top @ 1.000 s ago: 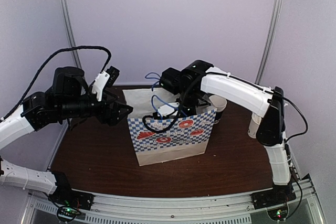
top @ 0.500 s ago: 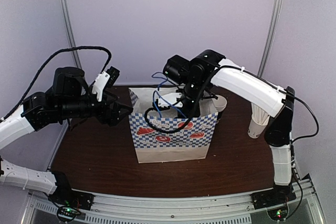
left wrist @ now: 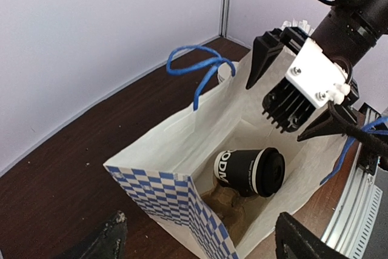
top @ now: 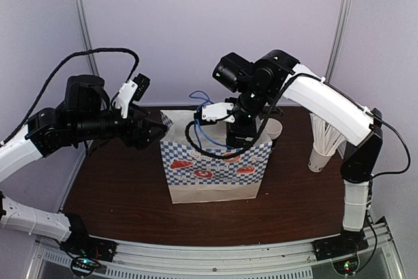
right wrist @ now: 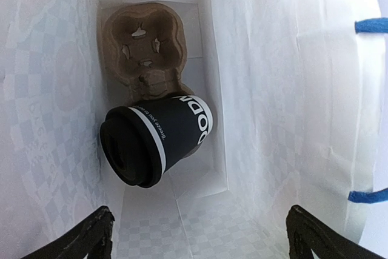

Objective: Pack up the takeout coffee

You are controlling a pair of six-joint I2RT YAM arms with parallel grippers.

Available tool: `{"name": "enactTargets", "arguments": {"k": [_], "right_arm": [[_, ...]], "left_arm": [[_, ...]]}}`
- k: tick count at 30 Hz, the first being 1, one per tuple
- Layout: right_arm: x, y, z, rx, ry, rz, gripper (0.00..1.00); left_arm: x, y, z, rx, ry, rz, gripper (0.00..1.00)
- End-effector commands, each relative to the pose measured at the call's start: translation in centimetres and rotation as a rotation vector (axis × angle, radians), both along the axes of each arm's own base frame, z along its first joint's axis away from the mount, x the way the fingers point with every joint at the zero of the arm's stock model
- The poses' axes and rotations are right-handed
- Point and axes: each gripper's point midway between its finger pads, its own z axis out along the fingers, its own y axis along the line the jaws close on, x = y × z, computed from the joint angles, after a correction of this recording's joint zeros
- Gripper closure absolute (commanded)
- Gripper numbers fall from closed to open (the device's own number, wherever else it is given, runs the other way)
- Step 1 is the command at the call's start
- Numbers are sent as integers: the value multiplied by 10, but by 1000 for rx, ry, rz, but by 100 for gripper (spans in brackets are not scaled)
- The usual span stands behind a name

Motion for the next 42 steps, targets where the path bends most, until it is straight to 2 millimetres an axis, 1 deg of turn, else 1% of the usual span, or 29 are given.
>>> {"name": "enactTargets", "arguments": {"k": [1, 4, 7, 9, 12, 15, 16, 18, 21, 23, 26, 27, 29, 31, 34, 38, 40, 42], "right_arm": [[-2, -4, 41, 86, -75, -9, 1], [-4, -8, 54, 113, -99, -9, 1], [-5, -16, 65, 124, -132, -16, 1], [-7, -22, 72, 137, -144, -22, 1], [-12, -31, 84, 163, -161, -29, 1], [-17, -39, 97, 196, -175, -34, 1], [-18, -40, 100, 208, -172, -35, 2], [-25, -43, 104, 231, -161, -25, 2], [-33, -47, 106, 251, -145, -18, 2], [-38, -52, 104, 248, -136, -12, 2], [-42, -59, 98, 241, -138, -11, 2], [-42, -62, 93, 229, -133, -15, 2], [-42, -69, 90, 228, -137, -27, 2], [-37, -79, 90, 244, -137, -52, 2], [-27, -97, 89, 253, -139, -107, 3], [-12, -121, 87, 273, -133, -188, 3], [-4, -135, 86, 277, -134, -235, 3], [2, -145, 85, 284, -137, -272, 3]], "left_arm": [[17, -8, 41, -22, -145, -8, 15], [32, -12, 48, -16, -166, -12, 15], [43, -21, 54, -28, -165, -57, 14], [48, -33, 53, -14, -150, -110, 13], [52, -54, 45, 32, -119, -212, 12], [62, -73, 27, 88, -65, -281, 13], [66, -78, 24, 108, -58, -297, 14], [75, -84, 8, 147, -19, -314, 17], [88, -90, -2, 170, 7, -330, 21], [96, -93, -7, 178, 13, -340, 25], [106, -98, -13, 175, 44, -372, 36], [108, -100, -14, 178, 52, -384, 40], [109, -102, -21, 202, 69, -416, 48], [106, -105, -25, 215, 84, -462, 58], [99, -108, -27, 219, 96, -515, 67], [89, -106, -26, 225, 105, -559, 74], [84, -104, -23, 223, 104, -570, 81], [79, -103, -19, 216, 111, -582, 83]]}}
